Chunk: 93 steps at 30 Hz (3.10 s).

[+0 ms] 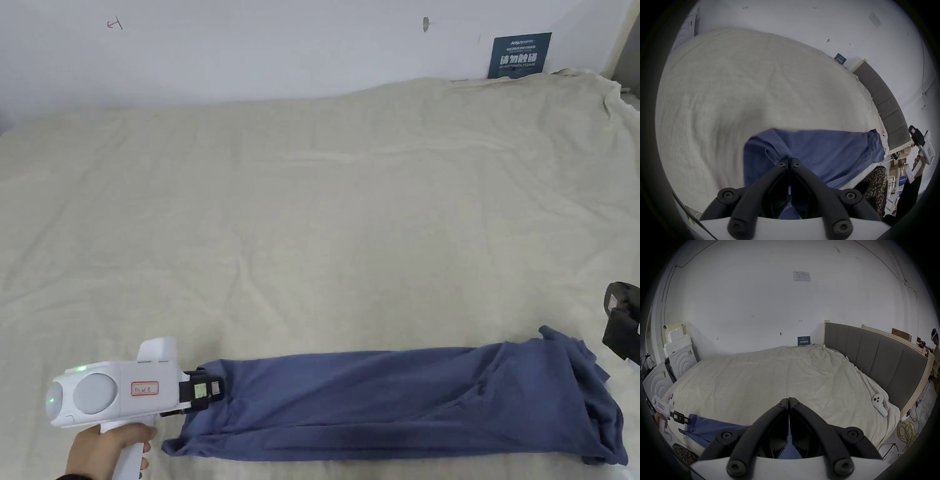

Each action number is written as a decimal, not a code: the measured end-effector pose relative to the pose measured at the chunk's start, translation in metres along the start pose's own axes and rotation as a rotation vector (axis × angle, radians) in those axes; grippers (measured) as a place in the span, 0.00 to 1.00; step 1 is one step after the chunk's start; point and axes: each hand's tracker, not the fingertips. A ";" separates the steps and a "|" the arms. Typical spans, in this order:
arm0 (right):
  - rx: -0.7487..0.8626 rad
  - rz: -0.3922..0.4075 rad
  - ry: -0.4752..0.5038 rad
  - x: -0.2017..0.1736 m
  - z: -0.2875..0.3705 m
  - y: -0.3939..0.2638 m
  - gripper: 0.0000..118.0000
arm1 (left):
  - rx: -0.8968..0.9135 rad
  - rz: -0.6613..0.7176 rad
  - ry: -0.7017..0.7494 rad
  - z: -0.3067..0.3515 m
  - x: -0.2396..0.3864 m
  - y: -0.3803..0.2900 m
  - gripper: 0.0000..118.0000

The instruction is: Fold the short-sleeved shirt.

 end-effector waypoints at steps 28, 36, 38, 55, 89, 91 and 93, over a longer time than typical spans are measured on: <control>0.028 -0.081 -0.081 0.065 0.029 -0.008 0.00 | -0.202 -0.378 -0.182 -0.123 0.303 0.005 0.00; 0.017 -0.091 -0.097 0.072 0.032 -0.012 0.00 | -0.269 -0.387 -0.115 -0.173 0.311 -0.020 0.00; 0.015 -0.091 -0.099 0.072 0.033 -0.013 0.00 | -0.267 -0.372 -0.114 -0.174 0.310 -0.022 0.05; 0.049 -0.076 -0.062 0.056 0.042 0.000 0.00 | 0.169 -0.344 -0.181 -0.019 0.281 0.025 0.89; -0.011 -0.108 -0.094 0.081 0.036 -0.019 0.00 | 0.012 -0.322 -0.032 -0.151 0.252 -0.072 0.00; -0.014 -0.111 -0.101 0.085 0.036 -0.020 0.00 | 0.003 -0.342 -0.048 -0.157 0.265 -0.073 0.00; -0.015 -0.117 -0.112 0.090 0.037 -0.020 0.00 | 0.003 -0.364 -0.070 -0.160 0.276 -0.075 0.00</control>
